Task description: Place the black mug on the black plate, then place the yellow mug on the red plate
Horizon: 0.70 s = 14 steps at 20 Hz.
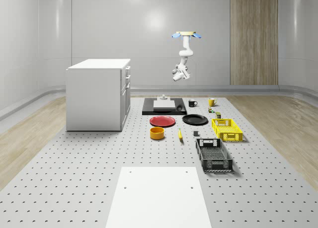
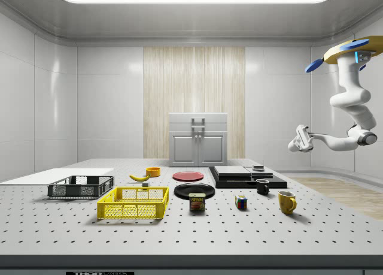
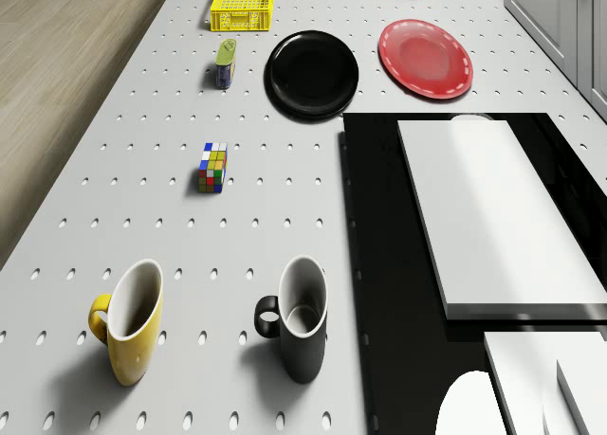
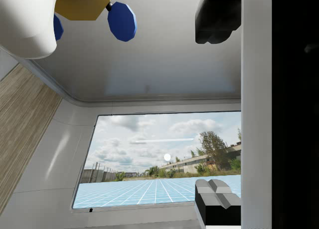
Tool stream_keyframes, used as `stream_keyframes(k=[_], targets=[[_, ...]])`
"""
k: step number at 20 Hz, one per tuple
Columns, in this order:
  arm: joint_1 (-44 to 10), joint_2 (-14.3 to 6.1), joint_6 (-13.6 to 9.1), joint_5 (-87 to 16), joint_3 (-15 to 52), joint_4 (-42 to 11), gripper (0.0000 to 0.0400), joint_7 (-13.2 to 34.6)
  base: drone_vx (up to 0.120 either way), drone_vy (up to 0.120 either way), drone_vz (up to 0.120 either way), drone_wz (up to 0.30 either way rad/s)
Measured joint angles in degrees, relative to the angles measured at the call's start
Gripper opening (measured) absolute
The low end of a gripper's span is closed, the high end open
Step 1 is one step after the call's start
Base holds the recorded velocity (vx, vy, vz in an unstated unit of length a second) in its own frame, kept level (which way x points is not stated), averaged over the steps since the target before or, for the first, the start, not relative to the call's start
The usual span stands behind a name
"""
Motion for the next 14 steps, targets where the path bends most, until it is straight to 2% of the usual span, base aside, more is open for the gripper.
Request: stream_keyframes(k=[4,7,10,14], targets=[[-8.5,-3.3,-0.4,-25.9,14.3,-14.7,0.04,8.2,0.0,0.0,0.0,0.0],[-17.3,-5.7,-3.4,-42.8,22.7,-24.0,0.04,15.9,0.0,0.0,0.0,0.0],[-26.5,-7.9,-7.4,-54.2,28.8,-29.4,0.04,22.8,0.0,0.0,0.0,0.0],[-36.0,-10.6,-11.9,-62.0,33.8,-32.4,0.04,29.2,0.0,0.0,0.0,0.0]])
